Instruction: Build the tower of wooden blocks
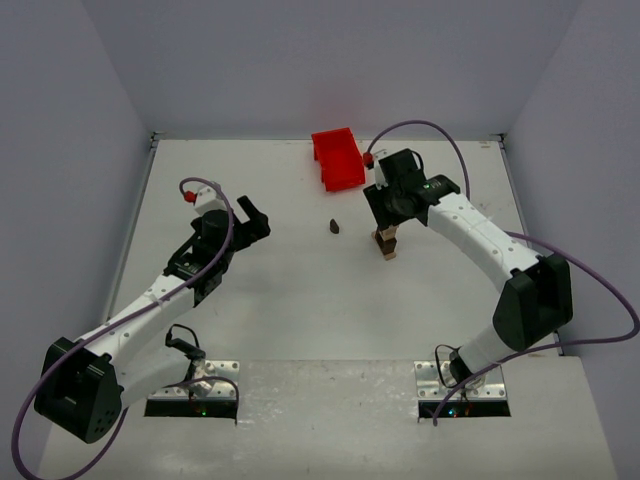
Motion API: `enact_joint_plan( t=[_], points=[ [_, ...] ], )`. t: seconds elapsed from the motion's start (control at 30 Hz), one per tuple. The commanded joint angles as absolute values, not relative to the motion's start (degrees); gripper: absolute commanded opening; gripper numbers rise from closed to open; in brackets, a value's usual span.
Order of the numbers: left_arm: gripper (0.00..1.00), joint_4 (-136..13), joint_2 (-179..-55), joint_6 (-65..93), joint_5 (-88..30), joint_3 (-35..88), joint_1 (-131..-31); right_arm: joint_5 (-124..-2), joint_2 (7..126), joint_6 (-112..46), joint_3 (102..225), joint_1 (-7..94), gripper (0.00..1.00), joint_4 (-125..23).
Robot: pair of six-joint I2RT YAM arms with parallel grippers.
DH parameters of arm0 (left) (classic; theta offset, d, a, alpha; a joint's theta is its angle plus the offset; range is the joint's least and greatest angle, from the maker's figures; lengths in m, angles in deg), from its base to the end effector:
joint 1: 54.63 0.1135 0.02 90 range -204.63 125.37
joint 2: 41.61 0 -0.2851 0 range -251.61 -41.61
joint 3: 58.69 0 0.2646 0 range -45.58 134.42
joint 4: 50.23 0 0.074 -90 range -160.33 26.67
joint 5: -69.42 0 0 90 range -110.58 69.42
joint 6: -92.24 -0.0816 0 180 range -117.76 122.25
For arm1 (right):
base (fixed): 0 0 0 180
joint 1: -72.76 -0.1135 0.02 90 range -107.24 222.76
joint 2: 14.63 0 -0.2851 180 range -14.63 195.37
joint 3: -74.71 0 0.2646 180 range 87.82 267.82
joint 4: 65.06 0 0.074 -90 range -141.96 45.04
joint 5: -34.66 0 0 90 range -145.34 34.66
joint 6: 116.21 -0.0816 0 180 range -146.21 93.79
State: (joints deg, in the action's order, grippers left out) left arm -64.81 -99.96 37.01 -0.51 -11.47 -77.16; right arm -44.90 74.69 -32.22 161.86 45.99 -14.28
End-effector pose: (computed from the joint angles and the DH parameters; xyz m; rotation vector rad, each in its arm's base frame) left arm 0.2562 -0.0760 0.2398 -0.4322 1.9550 -0.2905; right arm 0.3405 0.1552 0.2655 -0.3710 2.4454 0.0171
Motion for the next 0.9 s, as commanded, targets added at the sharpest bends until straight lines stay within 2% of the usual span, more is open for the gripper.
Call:
enact_joint_plan(
  t=[0.0,0.63,0.73,0.77,0.8,0.83,0.87],
  points=[
    [1.00,-62.0,-98.8,36.5,-1.3,-11.5,-77.1,-44.6,73.6,-33.9,161.3,46.0,0.54,-15.6],
    [1.00,-61.9,-98.5,36.6,-1.2,-11.7,-77.1,-44.1,71.1,-33.1,159.0,46.4,0.57,-17.4],
    [1.00,-61.7,-98.9,36.6,-1.4,-11.7,-77.1,-46.0,68.9,-32.0,158.7,46.4,0.69,-19.4],
    [1.00,-61.7,-98.9,36.6,-1.4,-11.7,-77.1,-46.7,68.2,-31.7,158.7,46.4,0.78,-19.7],
    [1.00,-61.7,-98.9,36.6,-1.3,-11.7,-77.1,-47.3,67.6,-31.5,158.7,46.5,0.94,-19.8],
    [1.00,-61.7,-98.9,36.6,-1.3,-11.7,-77.1,-47.6,66.9,-31.5,158.6,46.5,0.99,-20.0],
    [1.00,-61.8,-98.7,36.6,-1.3,-11.7,-77.1,-47.4,66.1,-31.7,158.2,46.5,0.99,-20.1]
  ],
)
